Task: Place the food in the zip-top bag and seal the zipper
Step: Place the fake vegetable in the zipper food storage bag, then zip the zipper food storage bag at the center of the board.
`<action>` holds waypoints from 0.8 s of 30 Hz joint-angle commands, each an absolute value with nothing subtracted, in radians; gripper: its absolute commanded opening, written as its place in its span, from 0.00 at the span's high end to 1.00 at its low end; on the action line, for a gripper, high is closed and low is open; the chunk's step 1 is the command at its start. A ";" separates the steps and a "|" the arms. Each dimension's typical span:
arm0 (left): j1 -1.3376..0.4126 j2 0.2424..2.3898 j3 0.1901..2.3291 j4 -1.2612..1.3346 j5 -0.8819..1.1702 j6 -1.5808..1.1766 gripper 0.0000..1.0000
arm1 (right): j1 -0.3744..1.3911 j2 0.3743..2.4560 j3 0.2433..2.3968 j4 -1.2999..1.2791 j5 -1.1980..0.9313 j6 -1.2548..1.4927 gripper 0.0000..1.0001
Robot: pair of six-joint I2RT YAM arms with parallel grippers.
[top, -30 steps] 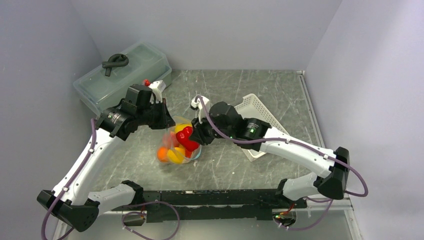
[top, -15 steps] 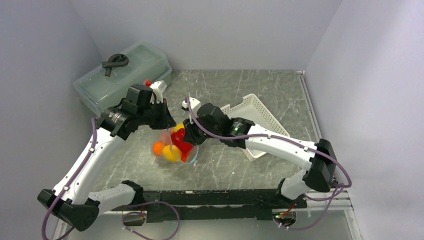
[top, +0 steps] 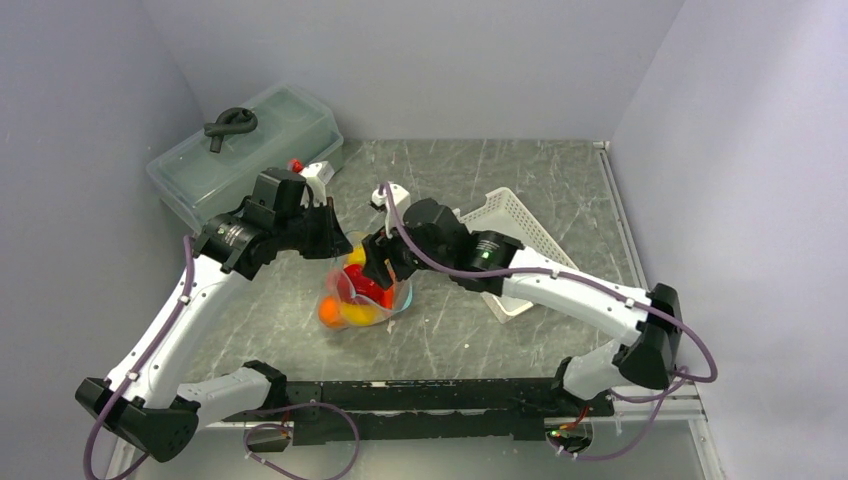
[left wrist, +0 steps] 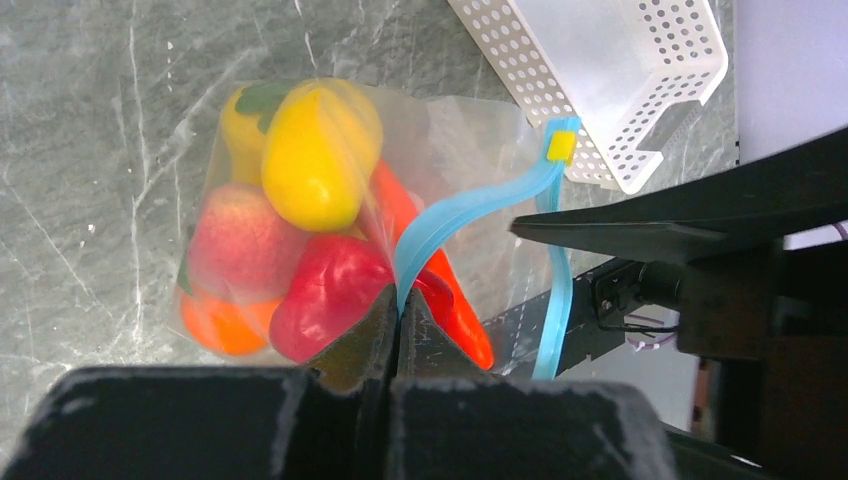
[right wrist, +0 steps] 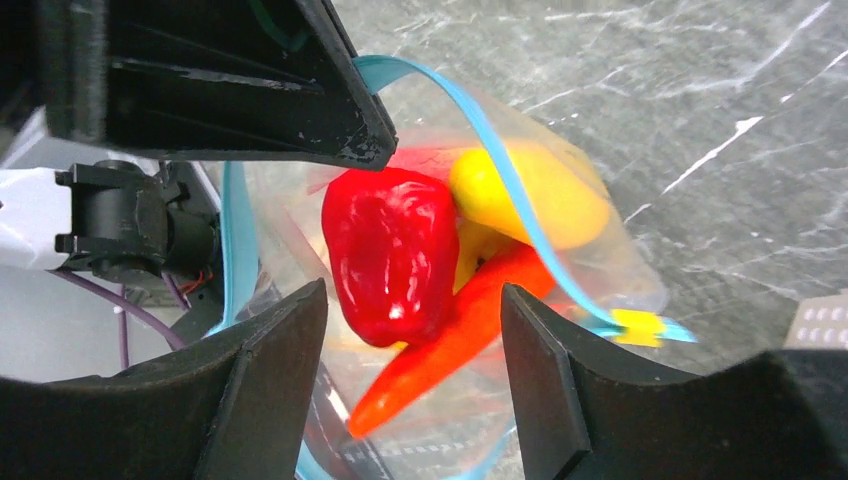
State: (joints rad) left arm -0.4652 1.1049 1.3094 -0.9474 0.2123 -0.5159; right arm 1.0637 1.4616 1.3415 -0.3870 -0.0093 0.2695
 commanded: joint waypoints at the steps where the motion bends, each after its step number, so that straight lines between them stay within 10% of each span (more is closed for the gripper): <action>1: -0.462 1.081 1.343 -0.918 0.227 -0.497 1.00 | 1.069 1.366 1.391 -0.411 0.048 0.210 0.32; 24: -0.460 1.093 1.473 -1.047 0.539 -0.233 1.00 | 1.069 0.973 1.113 -0.346 -0.052 -0.257 0.25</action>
